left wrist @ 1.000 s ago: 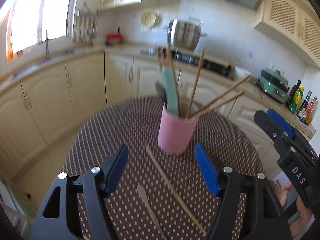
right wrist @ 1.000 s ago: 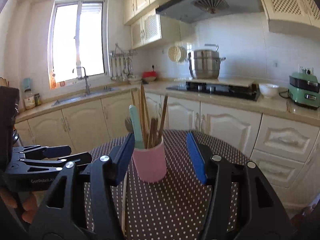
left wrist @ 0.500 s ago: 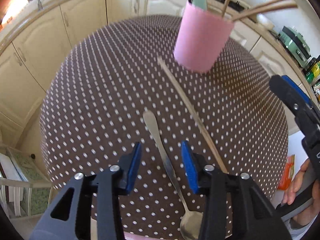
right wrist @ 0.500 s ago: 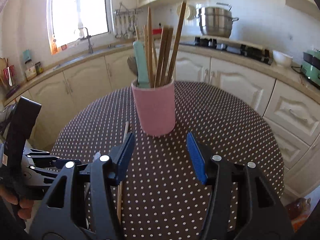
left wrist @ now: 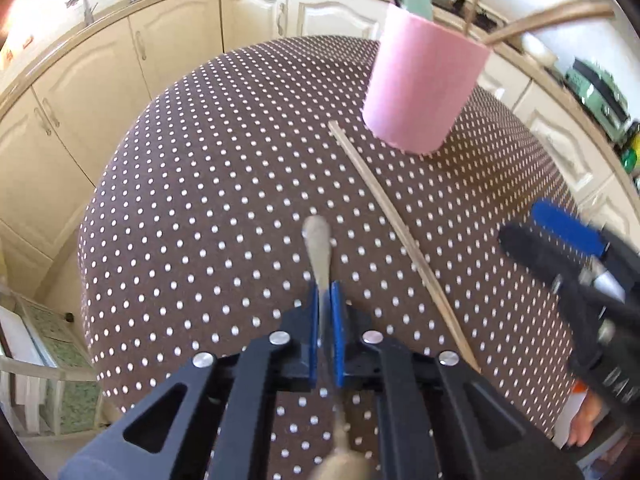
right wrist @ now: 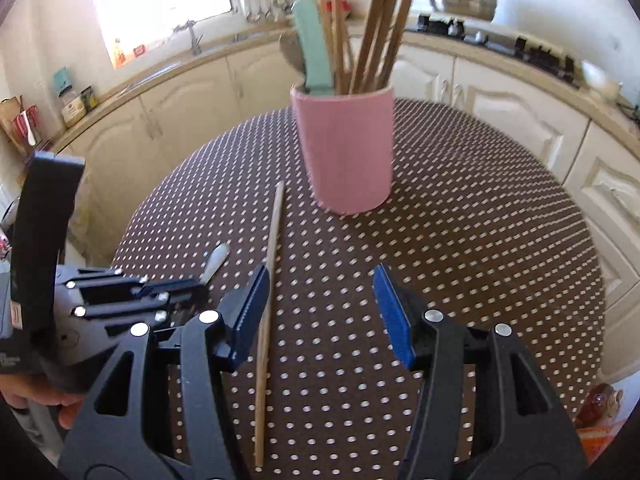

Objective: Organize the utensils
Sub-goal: 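Close the left tool on the silver spoon while the right tool grasps a wooden chopstick, then lift the silver spoon and the chopstick above the pink cup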

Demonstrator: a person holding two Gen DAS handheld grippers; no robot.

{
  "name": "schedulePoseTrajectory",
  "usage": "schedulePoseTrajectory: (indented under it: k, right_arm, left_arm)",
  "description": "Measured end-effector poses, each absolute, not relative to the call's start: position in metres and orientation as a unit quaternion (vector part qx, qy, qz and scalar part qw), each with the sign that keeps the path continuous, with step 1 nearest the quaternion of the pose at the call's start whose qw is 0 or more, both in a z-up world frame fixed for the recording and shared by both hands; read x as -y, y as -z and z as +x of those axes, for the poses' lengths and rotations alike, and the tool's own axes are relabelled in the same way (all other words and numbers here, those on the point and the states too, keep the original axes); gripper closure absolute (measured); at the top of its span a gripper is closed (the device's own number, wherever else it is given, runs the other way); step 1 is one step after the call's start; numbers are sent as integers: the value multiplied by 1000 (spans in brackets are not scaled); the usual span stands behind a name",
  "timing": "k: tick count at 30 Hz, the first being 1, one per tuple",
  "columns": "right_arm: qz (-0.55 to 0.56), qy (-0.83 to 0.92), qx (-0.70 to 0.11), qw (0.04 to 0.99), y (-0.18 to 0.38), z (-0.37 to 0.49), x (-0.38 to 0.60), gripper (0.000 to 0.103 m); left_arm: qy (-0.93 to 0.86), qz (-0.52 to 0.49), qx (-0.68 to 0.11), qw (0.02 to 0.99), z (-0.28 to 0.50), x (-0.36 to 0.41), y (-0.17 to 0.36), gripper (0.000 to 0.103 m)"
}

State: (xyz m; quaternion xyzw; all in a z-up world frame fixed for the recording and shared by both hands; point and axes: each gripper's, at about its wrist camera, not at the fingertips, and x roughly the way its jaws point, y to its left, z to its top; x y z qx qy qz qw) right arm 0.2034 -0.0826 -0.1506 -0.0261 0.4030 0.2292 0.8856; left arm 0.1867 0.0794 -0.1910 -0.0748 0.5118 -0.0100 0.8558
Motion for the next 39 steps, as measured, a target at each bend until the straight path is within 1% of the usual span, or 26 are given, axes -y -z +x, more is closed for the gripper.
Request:
schedulePoseTrajectory:
  k: [4, 9, 11, 14, 16, 18, 19, 20, 21, 23, 27, 30, 39]
  right_arm:
    - [-55, -240, -440, 864, 161, 211, 66, 49]
    - [-77, -250, -462, 847, 167, 222, 43, 49]
    - [-85, -253, -469, 842, 170, 226, 35, 60]
    - [-93, -256, -480, 834, 173, 236, 23, 67]
    - [-101, -256, -487, 829, 177, 242, 13, 69]
    - [-106, -259, -497, 821, 183, 247, 6, 75]
    - [-110, -258, -495, 822, 185, 248, 4, 82]
    - [-114, -257, -492, 824, 185, 249, 2, 92]
    - [-109, -262, -493, 823, 187, 252, 0, 95]
    - [-95, -275, -493, 820, 188, 255, 2, 96]
    - [-66, -281, -468, 835, 183, 251, 18, 96]
    - [-46, -292, -435, 850, 171, 239, 36, 96]
    - [16, -341, -284, 896, 125, 191, 81, 96]
  left_arm:
    - [7, -83, -500, 862, 197, -90, 187, 97]
    - [8, -88, -481, 872, 209, -93, 175, 97]
    - [4, -85, -469, 879, 218, -93, 166, 97]
    - [-1, -85, -448, 890, 215, -88, 159, 97]
    - [-3, -84, -435, 896, 214, -89, 154, 97]
    - [-4, -84, -427, 901, 212, -88, 152, 97]
    - [-5, -84, -423, 902, 209, -88, 152, 97]
    - [-5, -85, -418, 905, 208, -89, 150, 97]
    - [-5, -86, -415, 906, 208, -88, 150, 97]
    - [-1, -89, -405, 910, 207, -88, 148, 97]
    - [6, -95, -379, 920, 199, -87, 139, 97]
    - [11, -100, -356, 929, 192, -86, 130, 97]
    - [53, -94, -287, 952, 166, -72, 101, 97]
